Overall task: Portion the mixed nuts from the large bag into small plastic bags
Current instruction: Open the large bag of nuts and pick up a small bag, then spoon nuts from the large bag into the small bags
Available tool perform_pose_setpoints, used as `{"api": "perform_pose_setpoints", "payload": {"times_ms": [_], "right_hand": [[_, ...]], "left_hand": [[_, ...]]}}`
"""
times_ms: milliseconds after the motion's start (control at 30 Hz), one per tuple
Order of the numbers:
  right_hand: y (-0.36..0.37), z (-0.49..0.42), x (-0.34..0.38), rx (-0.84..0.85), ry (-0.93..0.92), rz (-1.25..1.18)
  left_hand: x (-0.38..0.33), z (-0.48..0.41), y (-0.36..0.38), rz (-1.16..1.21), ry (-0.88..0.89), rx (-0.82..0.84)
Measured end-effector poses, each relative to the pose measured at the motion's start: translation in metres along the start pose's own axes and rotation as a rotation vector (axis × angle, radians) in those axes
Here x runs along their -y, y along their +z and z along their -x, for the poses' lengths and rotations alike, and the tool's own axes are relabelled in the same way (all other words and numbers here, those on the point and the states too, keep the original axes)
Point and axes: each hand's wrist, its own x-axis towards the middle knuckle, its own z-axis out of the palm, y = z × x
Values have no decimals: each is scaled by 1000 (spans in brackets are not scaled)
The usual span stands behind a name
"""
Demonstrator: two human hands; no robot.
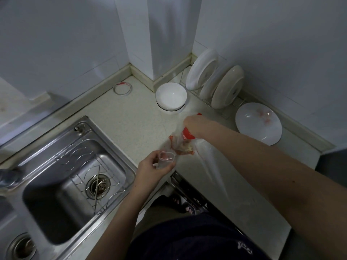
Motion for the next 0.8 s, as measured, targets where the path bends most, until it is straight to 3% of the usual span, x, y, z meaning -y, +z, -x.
{"api": "perform_pose_setpoints", "payload": {"times_ms": [100, 233, 433, 500, 600, 800], "right_hand": [[-1, -5, -6, -4, 124, -117], [4, -6, -31, 29, 277, -465], [25, 0, -40, 387, 388, -649], [34, 5, -44, 391, 403, -806], [40, 17, -45, 413, 361, -837], [38, 36, -44, 209, 350, -1181]], "left_hand": [[2, -2, 0, 2, -9, 12], [11, -8, 4, 8, -30, 17], [18, -17, 15, -39, -88, 87], [18, -19, 18, -63, -108, 126], [18, -24, 22, -66, -121, 166], [19, -34, 33, -47, -113, 234]]}}
